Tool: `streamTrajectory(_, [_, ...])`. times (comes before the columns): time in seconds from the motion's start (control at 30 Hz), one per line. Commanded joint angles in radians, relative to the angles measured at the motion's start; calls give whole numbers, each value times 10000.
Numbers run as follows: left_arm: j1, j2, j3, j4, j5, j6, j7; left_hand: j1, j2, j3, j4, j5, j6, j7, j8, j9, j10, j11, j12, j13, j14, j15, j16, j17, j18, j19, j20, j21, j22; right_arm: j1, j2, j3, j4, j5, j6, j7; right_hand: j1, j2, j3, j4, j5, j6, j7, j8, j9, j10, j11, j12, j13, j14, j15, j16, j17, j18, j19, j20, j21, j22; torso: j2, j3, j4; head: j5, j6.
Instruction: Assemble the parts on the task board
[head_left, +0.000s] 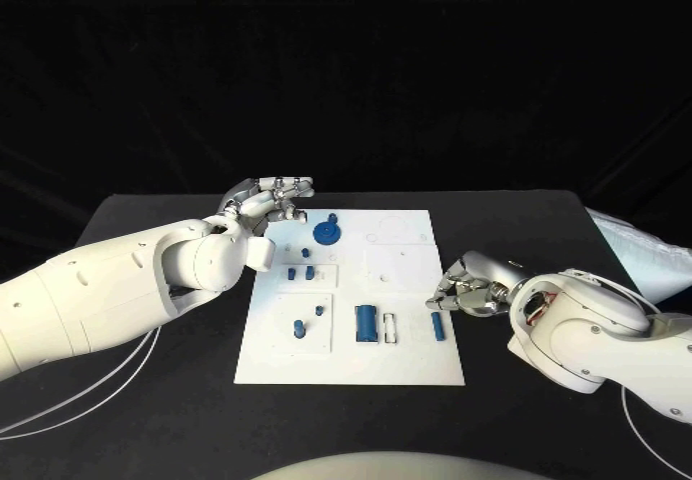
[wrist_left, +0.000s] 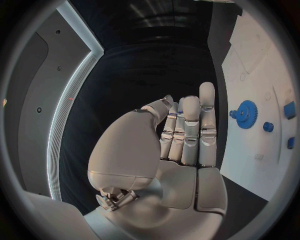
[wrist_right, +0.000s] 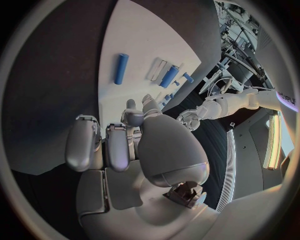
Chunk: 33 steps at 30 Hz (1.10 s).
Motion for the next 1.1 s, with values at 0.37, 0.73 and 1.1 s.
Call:
streamTrajectory(0.37, [-33,26,6,6,-45,160,63,49,68,-21,-50,49,-56,-12,79,-6,-84,6,58,23,-75,-14,11,-5,101,69,2,-52,-13,-161,-142,-110,-112,-1322,1018,-205,-63,-2,-51,113,94,15,34,-80,12,-91,11,-84,-15,519,3,-9,14,-36,-43,-10,-14,41,-1,12,0,-95,11])
streamTrajectory(0.73, [-70,-17,6,28,-45,157,55,72,82,-30,-83,48,-62,-20,118,-3,-28,-14,187,66,-74,-27,29,3,106,79,-3,-63,-18,-393,60,-125,-212,-1468,1185,-333,-241,-111,-170,288,43,5,60,-140,29,-123,36,-166,-44,512,23,-18,13,-27,-75,-1,-46,-4,3,-4,-15,-34,-32])
streamTrajectory(1.1, [-84,-17,6,13,-45,162,54,75,84,-37,-93,47,-66,-24,131,-2,-13,-21,236,83,-72,-32,37,10,107,83,-6,-67,-20,-508,295,-128,-355,-2186,1496,-419,-225,-169,-206,325,-152,3,62,-168,49,-143,41,-212,-55,495,30,-65,-52,-20,-98,9,-71,-40,-7,0,-12,-48,-61])
